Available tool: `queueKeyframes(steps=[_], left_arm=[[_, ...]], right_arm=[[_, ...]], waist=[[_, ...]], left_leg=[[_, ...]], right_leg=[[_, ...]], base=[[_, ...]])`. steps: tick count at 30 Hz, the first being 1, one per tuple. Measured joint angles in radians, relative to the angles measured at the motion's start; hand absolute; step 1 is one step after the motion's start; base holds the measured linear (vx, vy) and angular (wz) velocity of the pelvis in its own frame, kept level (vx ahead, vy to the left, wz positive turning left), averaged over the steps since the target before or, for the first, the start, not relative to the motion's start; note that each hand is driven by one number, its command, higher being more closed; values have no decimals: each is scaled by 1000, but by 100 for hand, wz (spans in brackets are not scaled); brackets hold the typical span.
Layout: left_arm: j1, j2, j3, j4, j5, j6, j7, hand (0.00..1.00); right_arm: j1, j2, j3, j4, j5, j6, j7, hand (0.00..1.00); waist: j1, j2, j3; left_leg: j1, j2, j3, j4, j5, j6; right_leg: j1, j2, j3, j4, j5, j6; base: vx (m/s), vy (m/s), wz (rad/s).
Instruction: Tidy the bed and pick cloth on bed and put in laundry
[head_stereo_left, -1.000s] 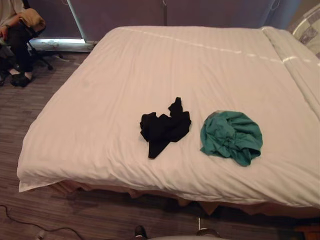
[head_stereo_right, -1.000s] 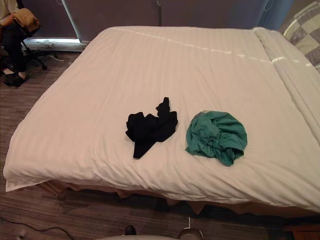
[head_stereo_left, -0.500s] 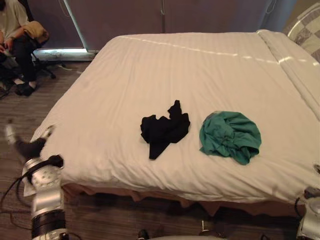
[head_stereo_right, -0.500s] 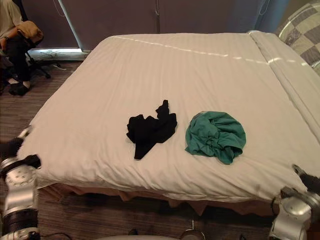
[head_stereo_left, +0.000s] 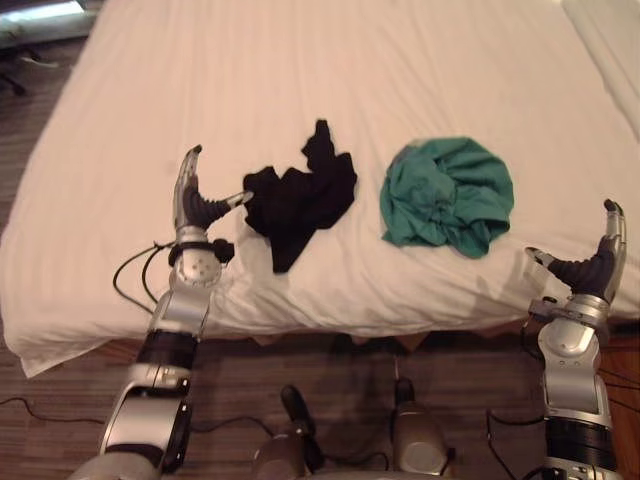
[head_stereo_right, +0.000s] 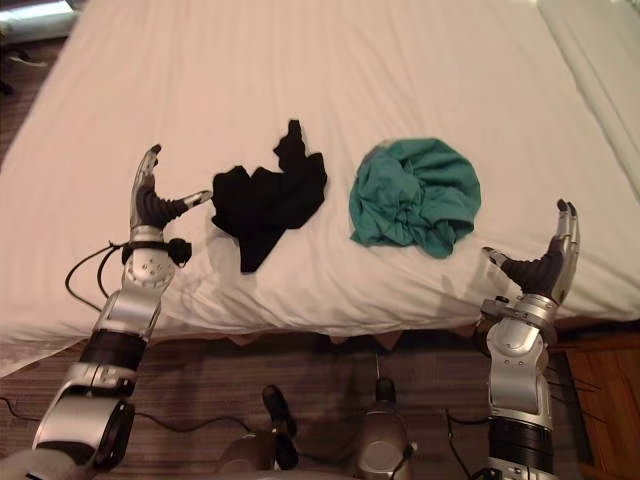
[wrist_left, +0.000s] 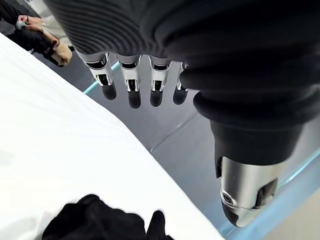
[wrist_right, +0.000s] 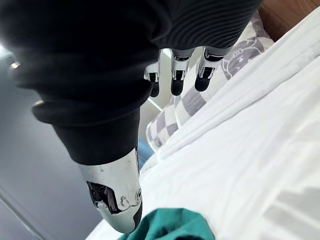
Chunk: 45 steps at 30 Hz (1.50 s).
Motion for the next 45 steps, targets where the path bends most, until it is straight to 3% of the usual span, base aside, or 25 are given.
queueKeyframes(steps=[5, 6, 10, 17, 22, 24, 27, 29, 32, 34, 35, 40, 45], left_arm=[[-163, 18, -74, 191, 38, 29, -1, 0], [-187, 26, -86, 221, 47, 31, -1, 100], [-319, 71, -135, 353, 94, 39, 3, 100], [-385, 102, -160, 415, 197, 32, -71, 100], [-290, 68, -182, 264, 146, -5, -93, 100], [-208, 45, -196, 172, 108, -37, -104, 100], [-36, 29, -200, -3, 28, -101, -117, 100], [121, -6, -165, -117, -57, -140, -150, 100], [310, -38, -111, -187, -155, -157, -182, 100], [422, -46, -75, -174, -225, -133, -200, 100], [478, -55, -49, -165, -256, -121, -200, 100], [630, -87, 13, -179, -402, -92, -206, 100], [653, -156, 25, -312, -448, -93, -244, 100]], right_arm=[[3, 0, 34, -68, 0, -23, -1, 0], [2, 0, 44, -75, 0, -26, 0, 0], [0, 0, 79, -143, 0, -50, -1, 0], [-97, -15, 115, -121, 2, -55, 2, 0], [-319, -138, 124, 88, 2, -41, 1, 0], [-390, -205, 123, 186, 5, -30, 0, 0], [-515, -318, 137, 370, 32, -11, 2, 0], [-606, -420, 164, 517, 63, -5, 7, 0], [-691, -510, 197, 709, 102, 4, 38, 0], [-720, -529, 198, 821, 141, 7, 52, 0], [-730, -545, 196, 857, 161, 3, 57, 100], [-749, -618, 192, 998, 203, -3, 94, 100], [-692, -582, 140, 957, 217, 0, 97, 100]], waist=[[-23, -10, 81], [-28, -13, 93], [-37, -30, 159], [-34, -34, 164], [-24, -31, 164], [-2, -22, 167], [33, 4, 173], [67, 49, 175], [97, 106, 175], [112, 121, 174], [117, 127, 176], [139, 129, 178], [131, 126, 178]], left_leg=[[-40, -3, 47, 0, 3, 2], [-46, -3, 56, 1, 3, 2], [-69, -5, 93, 1, 4, 3], [-83, 1, 110, 19, 3, 2], [-113, -1, 43, 26, 8, 10], [-125, -3, 22, 26, 14, 17], [-152, -5, -28, 27, 26, 22], [-165, -15, -59, 28, 30, 27], [-189, -31, -92, 34, 32, 31], [-200, -35, -100, 35, 33, 31], [-211, -37, -109, 38, 33, 31], [-223, -50, -138, 44, 36, 35], [-204, -52, -151, 44, 39, 38]], right_leg=[[-74, 6, 50, 2, 25, 1], [-86, 7, 58, 4, 27, 1], [-141, 15, 100, 20, 35, 4], [-154, 16, 109, 26, 35, 4], [-152, 1, 64, 35, 32, 9], [-149, -4, 43, 35, 32, 9], [-146, -12, 4, 39, 30, 10], [-146, -26, -16, 53, 26, 16], [-143, -46, -41, 54, 11, 29], [-150, -51, -44, 56, 5, 30], [-153, -55, -52, 57, 4, 31], [-147, -74, -89, 76, -2, 27], [-109, -77, -101, 68, -2, 27]], base=[[17, -14, -26], [32, -23, -19], [35, -31, -26], [54, -49, -1], [35, -59, 27], [56, -57, 32], [79, -63, 45], [95, -63, 41], [81, -66, 39], [70, -43, 19], [102, -74, 26], [51, -42, 23], [9, -59, 10]])
